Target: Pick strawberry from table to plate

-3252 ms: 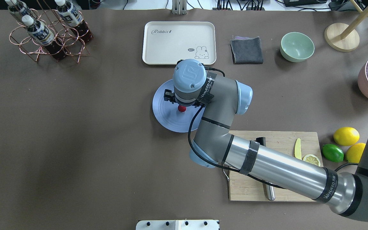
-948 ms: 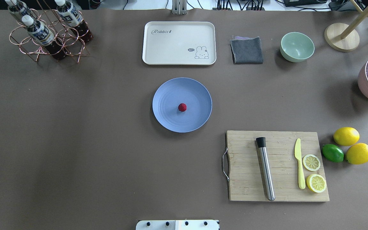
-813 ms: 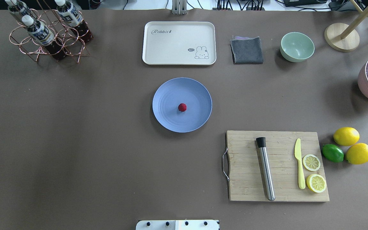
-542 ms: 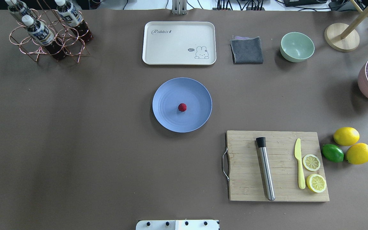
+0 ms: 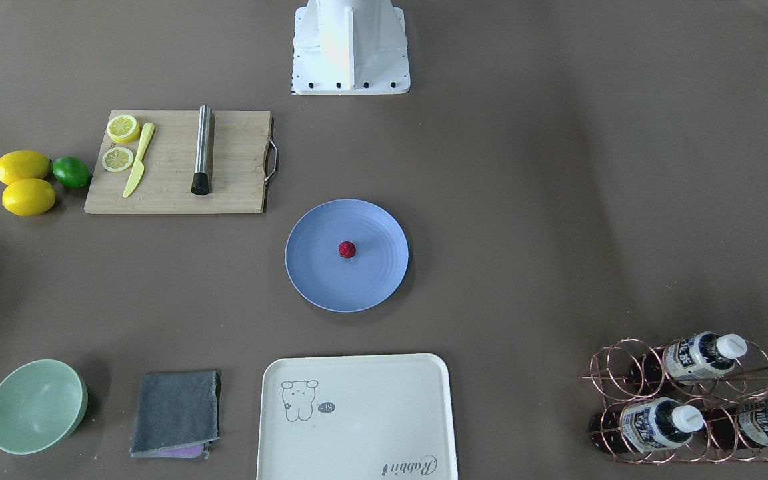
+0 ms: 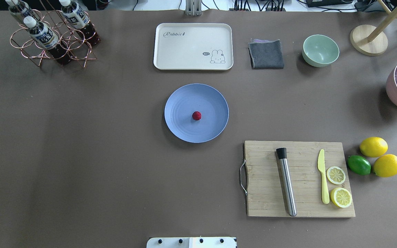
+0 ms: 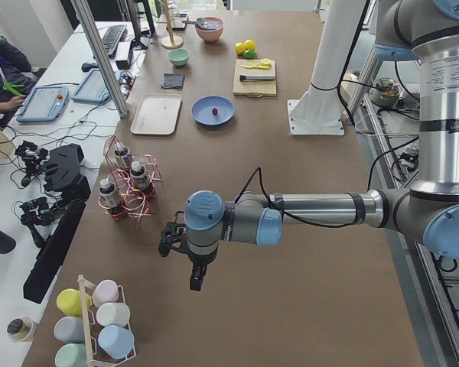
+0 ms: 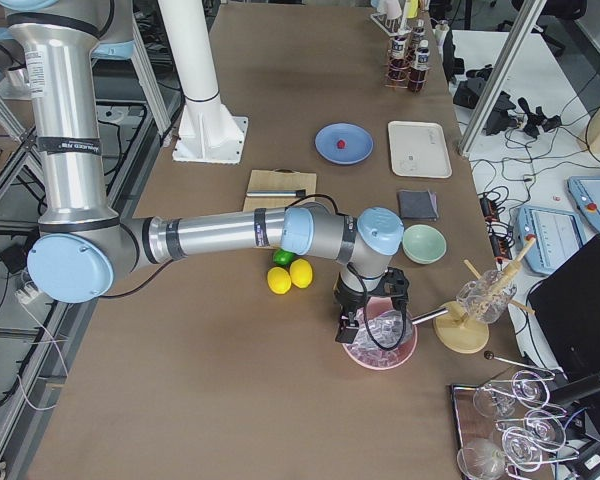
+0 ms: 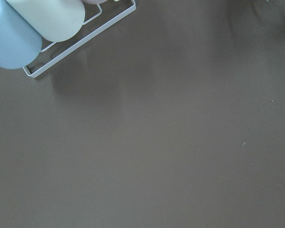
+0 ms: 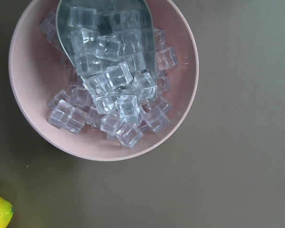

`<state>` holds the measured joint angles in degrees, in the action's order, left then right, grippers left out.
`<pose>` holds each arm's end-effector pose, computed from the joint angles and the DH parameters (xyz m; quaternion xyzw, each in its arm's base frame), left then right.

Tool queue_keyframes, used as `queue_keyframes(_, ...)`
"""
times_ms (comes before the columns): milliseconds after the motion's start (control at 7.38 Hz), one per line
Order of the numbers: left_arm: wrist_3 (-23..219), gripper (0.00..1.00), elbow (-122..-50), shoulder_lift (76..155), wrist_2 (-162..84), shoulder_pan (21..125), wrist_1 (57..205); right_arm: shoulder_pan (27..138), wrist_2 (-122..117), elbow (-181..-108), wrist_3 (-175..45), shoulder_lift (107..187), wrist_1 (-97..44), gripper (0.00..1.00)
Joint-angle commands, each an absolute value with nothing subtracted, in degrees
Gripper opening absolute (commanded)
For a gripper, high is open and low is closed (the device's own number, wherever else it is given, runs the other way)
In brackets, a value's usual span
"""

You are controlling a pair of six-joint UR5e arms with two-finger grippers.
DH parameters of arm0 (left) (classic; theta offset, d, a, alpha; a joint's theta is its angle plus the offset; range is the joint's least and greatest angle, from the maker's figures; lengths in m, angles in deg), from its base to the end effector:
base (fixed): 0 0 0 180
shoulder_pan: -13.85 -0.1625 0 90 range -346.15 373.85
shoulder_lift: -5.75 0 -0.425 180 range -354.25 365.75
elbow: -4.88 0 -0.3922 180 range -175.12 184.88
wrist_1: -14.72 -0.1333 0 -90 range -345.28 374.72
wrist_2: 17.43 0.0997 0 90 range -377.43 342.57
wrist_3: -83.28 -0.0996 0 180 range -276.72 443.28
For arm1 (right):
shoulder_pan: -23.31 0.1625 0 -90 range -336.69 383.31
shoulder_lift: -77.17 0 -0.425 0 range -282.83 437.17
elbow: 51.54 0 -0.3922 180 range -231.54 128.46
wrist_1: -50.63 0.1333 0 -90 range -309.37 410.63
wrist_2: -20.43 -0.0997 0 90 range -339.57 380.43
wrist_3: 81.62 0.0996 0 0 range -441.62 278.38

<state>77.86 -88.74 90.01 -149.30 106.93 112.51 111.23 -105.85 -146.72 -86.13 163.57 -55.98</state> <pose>-0.0912 -0.4517 0.6638 0.0725 0.3525 0.0367 0.9323 0.0561 -0.5045 0.6199 -0.0583 -0.3119 -0.0333 0.9477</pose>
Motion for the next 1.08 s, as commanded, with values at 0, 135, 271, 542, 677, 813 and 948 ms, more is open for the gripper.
queue_keyframes(0,78.09,0.98,-88.28,89.95,-149.36,106.93,112.36,111.20,-105.87,-146.81,-86.10,163.75,-55.98,1.00)
queue_keyframes(135,78.09,0.98,-88.28,89.95,-149.36,106.93,112.36,111.20,-105.87,-146.81,-86.10,163.75,-55.98,1.00)
queue_keyframes(271,78.09,0.98,-88.11,89.95,-149.36,106.93,112.45,111.20,-105.95,-146.90,-86.10,163.75,-55.98,1.00)
queue_keyframes(542,78.00,0.98,-88.28,89.86,-149.36,106.93,112.45,111.20,-106.13,-146.90,-86.10,163.75,-55.98,1.00)
queue_keyframes(677,78.00,0.98,-88.37,89.86,-149.36,107.01,112.54,111.20,-106.13,-146.90,-86.10,163.75,-55.98,1.00)
queue_keyframes(813,78.00,0.98,-88.45,89.86,-149.36,107.02,112.54,111.20,-106.13,-147.25,-86.10,164.01,-55.98,1.00)
queue_keyframes(948,78.00,0.98,-88.37,89.86,-149.36,107.02,112.54,111.20,-106.22,-147.60,-86.10,164.44,-55.98,1.00)
